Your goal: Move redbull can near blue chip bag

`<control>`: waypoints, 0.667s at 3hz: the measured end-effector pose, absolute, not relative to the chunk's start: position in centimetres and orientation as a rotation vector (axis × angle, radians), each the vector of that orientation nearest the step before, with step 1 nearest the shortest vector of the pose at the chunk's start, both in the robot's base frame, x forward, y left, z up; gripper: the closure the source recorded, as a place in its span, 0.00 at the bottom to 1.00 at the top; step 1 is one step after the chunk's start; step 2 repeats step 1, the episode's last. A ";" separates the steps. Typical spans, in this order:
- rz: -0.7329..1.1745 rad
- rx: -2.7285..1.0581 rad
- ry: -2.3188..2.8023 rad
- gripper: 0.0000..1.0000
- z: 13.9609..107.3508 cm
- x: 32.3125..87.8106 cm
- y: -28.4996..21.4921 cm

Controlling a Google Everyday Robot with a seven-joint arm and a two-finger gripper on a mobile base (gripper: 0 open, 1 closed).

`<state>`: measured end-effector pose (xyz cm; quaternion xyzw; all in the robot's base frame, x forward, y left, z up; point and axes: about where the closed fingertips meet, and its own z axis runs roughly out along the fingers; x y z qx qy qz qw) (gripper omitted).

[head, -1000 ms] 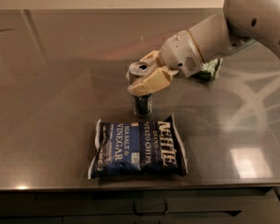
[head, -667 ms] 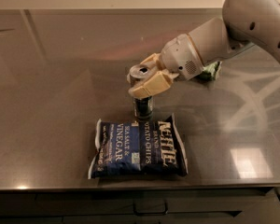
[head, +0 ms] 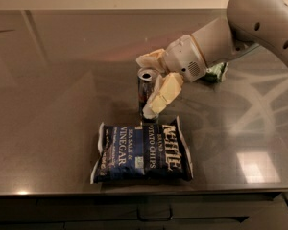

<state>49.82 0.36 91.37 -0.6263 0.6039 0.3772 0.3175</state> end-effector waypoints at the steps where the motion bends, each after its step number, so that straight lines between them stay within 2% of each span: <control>1: 0.993 -1.648 1.589 0.00 91.4 49.8 0.4; 2: 0.993 -1.648 1.589 0.00 91.4 49.8 0.4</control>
Offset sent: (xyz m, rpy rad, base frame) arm 0.0000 0.0000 0.0000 0.0000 0.0000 0.0000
